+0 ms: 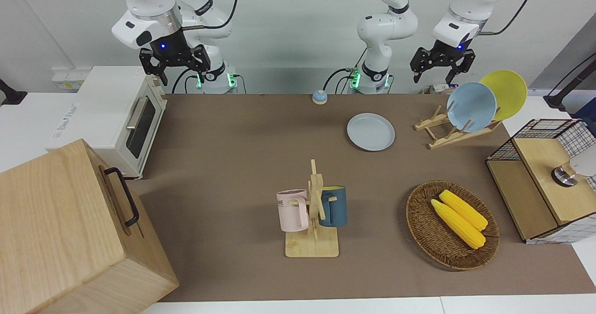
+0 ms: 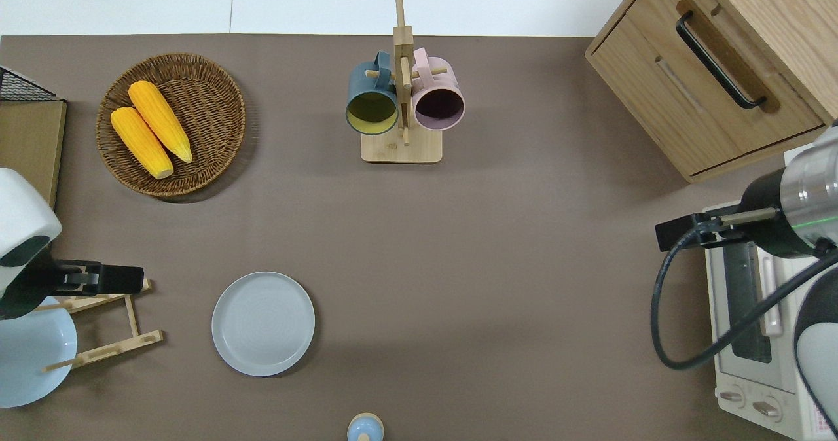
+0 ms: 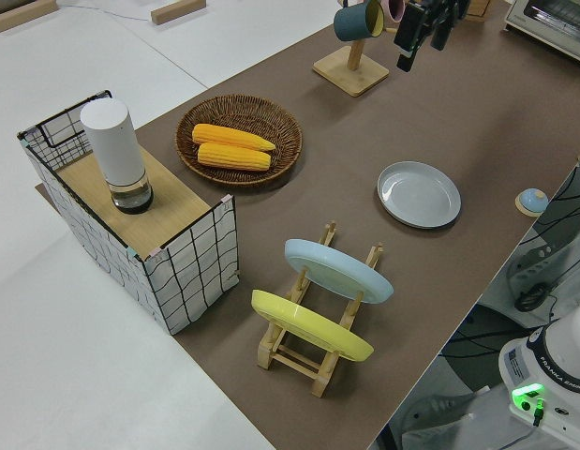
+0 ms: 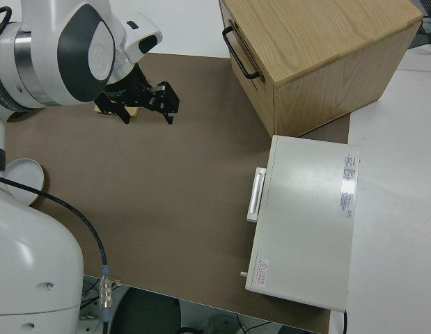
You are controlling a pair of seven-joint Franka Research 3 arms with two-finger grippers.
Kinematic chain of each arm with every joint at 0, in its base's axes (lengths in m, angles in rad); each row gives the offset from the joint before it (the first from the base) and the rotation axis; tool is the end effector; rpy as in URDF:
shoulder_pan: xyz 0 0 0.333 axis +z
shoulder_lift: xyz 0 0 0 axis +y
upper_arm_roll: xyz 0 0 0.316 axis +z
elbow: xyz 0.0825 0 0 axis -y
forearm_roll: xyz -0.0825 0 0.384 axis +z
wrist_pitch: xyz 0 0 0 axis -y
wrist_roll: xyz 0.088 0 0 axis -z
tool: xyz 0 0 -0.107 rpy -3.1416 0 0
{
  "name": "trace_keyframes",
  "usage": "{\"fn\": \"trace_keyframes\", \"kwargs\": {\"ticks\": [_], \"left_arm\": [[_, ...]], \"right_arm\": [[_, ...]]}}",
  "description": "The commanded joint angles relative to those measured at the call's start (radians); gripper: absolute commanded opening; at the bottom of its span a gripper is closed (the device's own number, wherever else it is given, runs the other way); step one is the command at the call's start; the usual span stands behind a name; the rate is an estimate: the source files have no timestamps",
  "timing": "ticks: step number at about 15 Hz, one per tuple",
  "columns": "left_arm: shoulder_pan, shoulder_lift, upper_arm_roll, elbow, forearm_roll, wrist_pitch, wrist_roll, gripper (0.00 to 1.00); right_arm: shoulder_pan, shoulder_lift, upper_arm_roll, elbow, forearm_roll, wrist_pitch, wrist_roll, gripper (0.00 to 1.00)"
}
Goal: Pick gray plate from low plate rack and place it on table with left arm
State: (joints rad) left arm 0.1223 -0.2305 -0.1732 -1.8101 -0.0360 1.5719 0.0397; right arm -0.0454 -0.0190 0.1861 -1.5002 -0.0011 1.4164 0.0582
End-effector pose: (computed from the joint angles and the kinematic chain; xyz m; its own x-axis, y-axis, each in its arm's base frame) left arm 0.4798 -0.0378 0.6290 0.9963 -0.0855 -0.0111 -0.0856 -0.9963 -0.0029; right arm 0.5272 0.0757 0.6544 0.9946 0.0817 -0.0647 0.0824 -0.9966 0.0084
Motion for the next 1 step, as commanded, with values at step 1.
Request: {"fn": "trace_keyframes", "kwargs": {"ticks": [1], "left_arm": [[-0.015, 0.013, 0.0, 0.021, 0.015, -0.015, 0.0, 0.99]], "right_arm": [[-0.01, -0.002, 0.006, 0.006, 0.01, -0.014, -0.001, 0.99]]}}
